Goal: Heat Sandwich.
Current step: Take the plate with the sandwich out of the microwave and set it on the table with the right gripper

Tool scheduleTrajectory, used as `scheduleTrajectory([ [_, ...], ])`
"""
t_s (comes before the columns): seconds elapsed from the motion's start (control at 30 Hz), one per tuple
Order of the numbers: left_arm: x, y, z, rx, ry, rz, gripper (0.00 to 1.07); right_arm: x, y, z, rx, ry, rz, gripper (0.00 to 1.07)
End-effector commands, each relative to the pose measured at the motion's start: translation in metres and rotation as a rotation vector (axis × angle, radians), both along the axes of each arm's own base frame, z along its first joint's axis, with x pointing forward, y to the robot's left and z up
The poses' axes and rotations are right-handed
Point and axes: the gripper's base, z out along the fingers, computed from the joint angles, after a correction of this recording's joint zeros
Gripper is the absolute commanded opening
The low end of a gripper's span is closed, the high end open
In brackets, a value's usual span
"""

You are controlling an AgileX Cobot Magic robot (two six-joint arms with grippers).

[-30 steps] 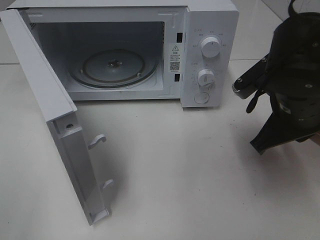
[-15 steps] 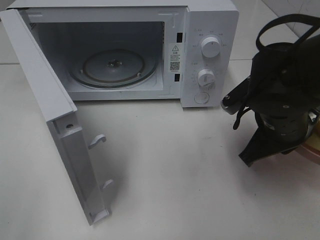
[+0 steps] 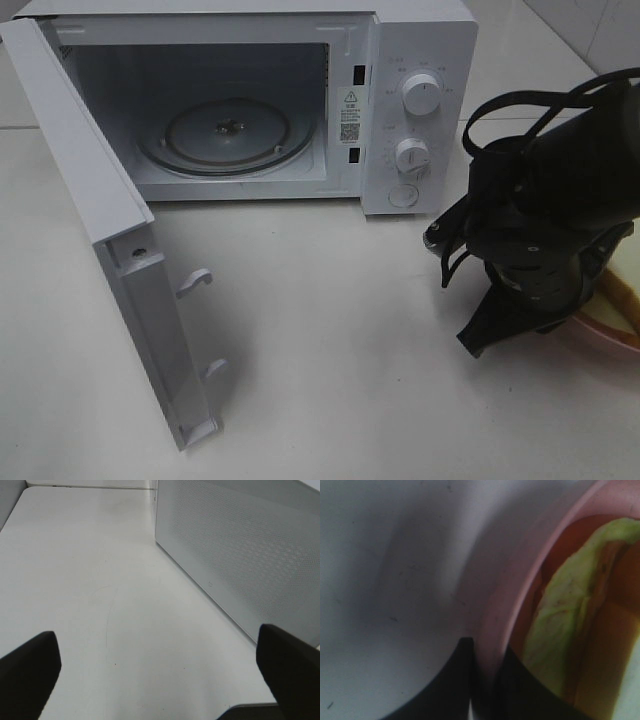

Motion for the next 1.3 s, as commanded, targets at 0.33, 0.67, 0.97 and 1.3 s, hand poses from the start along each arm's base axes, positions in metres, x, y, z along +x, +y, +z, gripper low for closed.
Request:
scheduleTrajectory([
  [0.33, 0.0, 0.0, 0.001, 0.0, -0.019, 0.003, 1.0, 0.004, 0.0, -0.03, -0.049, 0.023, -0.001, 0.08],
  [0.67, 0.0, 0.0, 0.001, 0.0, -0.019, 0.003, 1.0, 0.005, 0.003, -0.035, -0.012, 0.007, -0.012, 0.26],
  [0.97, 0.0, 0.0, 0.001, 0.0, -0.019, 0.003, 1.0, -0.002, 0.001, -0.023, -0.03, 0.071, -0.003, 0.52],
  [1.3, 0.0, 0.0, 0.001, 0.0, -0.019, 0.003, 1.0, -0.014, 0.004, 0.027, 0.121, 0.087, 0.079, 0.54],
])
